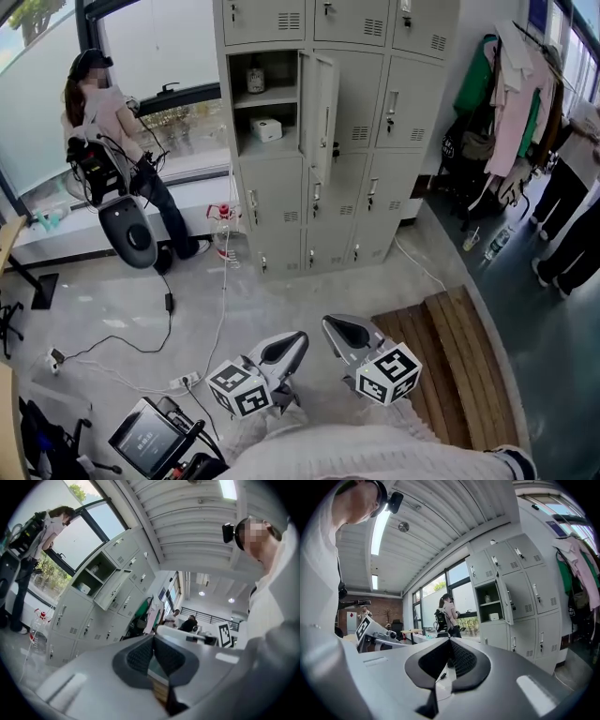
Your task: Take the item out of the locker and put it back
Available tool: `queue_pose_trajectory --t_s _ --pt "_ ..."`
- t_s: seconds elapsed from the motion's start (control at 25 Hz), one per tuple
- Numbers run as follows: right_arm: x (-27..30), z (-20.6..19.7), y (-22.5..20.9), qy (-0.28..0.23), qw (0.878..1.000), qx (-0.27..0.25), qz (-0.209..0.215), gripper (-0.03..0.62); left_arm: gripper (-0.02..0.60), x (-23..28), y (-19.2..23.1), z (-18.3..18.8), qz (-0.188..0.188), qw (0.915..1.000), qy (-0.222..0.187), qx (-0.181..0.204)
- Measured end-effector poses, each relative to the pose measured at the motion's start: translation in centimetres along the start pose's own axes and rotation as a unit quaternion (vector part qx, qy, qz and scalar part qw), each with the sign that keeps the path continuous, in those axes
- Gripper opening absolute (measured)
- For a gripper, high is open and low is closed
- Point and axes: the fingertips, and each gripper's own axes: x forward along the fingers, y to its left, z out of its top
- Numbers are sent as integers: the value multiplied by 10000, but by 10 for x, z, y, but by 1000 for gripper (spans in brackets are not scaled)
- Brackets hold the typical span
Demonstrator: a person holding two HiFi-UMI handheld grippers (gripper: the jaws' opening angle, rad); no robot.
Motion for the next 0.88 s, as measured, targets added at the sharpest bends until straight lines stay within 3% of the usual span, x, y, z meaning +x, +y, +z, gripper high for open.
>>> queue_pose_trajectory --t_s 0.12,0.28,0.64,0.88 --pt "48 23 -24 -105 9999 -34 -52 0 6 14 49 35 -33 9999 36 133" --pt "109 52 -53 -219 9994 -227 -165 0 6 34 108 91 -116 9994 -234 233" --pt "192 54 -90 12 9998 -91 -203 0 5 71 186 115 -251 9997 -58 -8" --pt "245 63 -127 -163 9998 -115 -41 0 5 95 239 165 -135 9988 -470 75"
